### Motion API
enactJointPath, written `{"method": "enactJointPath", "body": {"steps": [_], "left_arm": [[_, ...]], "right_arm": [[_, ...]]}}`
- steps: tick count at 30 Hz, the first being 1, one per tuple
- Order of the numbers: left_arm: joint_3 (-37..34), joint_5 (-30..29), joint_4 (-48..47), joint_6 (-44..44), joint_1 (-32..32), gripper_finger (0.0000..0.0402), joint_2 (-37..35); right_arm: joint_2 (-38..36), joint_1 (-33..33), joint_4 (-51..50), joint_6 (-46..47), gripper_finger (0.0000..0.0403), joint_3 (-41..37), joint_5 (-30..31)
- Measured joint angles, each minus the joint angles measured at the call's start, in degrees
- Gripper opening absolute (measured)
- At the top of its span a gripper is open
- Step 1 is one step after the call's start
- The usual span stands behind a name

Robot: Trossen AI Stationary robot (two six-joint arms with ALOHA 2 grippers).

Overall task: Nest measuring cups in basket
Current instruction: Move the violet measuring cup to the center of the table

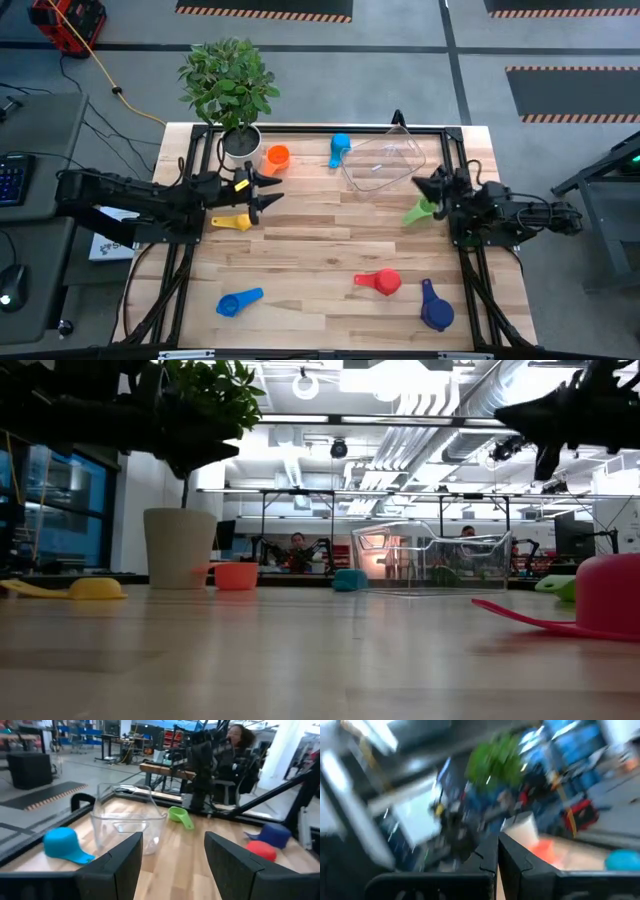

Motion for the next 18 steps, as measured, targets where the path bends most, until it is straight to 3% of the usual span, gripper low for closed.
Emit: {"method": "enactJointPath", "body": {"steps": [7,12,18], "left_arm": [[-0.02,0.04,0.3,-0.17,3.23,0.0202,-0.02],[-0.02,0.06,0.56,-1.06,4.45,0.0202,0.0],[-0.02,0.07,0.96,-3.73,4.55,0.0202,0.0]], "right_arm": [[0.01,-0.04,10.38,-8.51,0.0,0.11,18.14],[2.51,-0.02,10.27,-2.86,0.001,0.15,11.99],[11.31,0.0,7.52,1.16,0.0076,5.17,4.27]]}}
